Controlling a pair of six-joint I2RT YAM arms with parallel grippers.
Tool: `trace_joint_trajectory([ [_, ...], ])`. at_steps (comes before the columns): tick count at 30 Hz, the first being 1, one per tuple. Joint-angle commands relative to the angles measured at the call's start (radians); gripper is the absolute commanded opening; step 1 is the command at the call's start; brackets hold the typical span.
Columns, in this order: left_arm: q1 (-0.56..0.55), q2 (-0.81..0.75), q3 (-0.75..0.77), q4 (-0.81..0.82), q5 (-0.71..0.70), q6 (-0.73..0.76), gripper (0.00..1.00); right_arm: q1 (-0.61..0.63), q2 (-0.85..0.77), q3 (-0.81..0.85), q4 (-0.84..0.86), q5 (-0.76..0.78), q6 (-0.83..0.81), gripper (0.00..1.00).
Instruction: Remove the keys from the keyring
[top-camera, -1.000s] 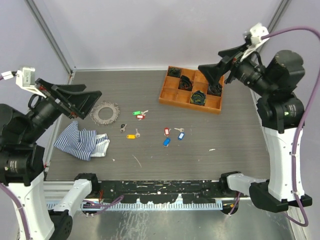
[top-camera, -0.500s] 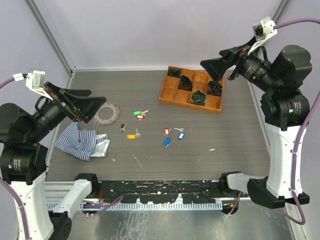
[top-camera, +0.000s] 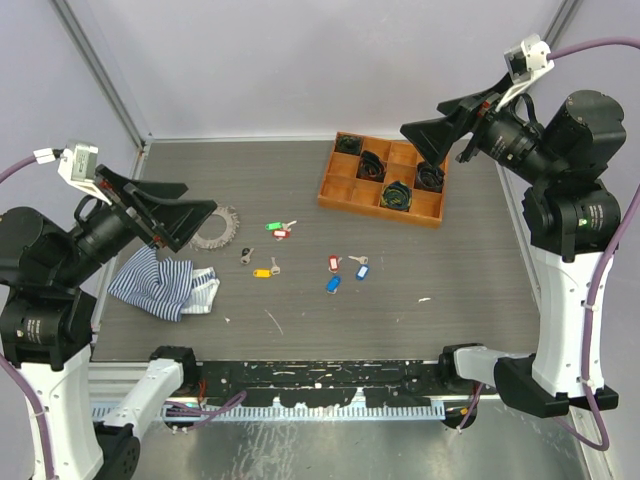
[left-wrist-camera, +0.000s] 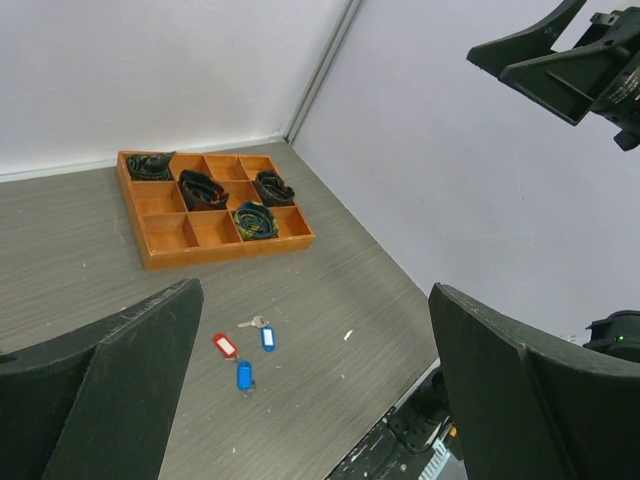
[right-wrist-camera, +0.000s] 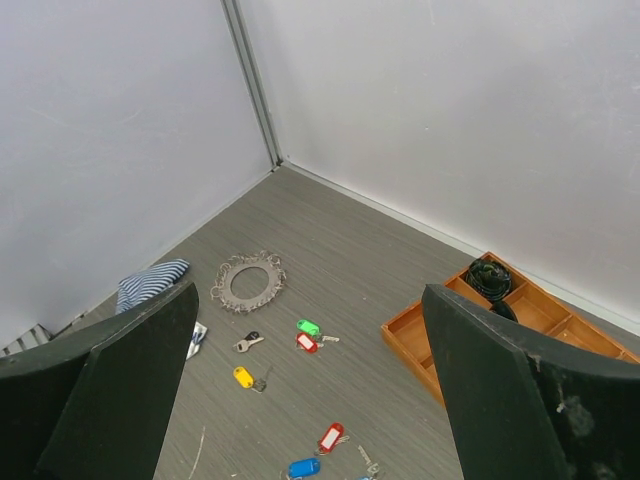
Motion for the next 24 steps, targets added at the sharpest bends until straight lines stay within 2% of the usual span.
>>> trace_joint_trajectory([
  [1,-0.008,-0.006,0.009,0.008,0.021,0.028,0.98,-0.006,-0.017,0.012,0.033,0.003,-0.012,1.00],
  [24,-0.017,-0.018,-0.009,-0.005,0.011,0.060,0.98,-0.017,-0.026,-0.015,0.031,0.028,-0.027,1.00],
])
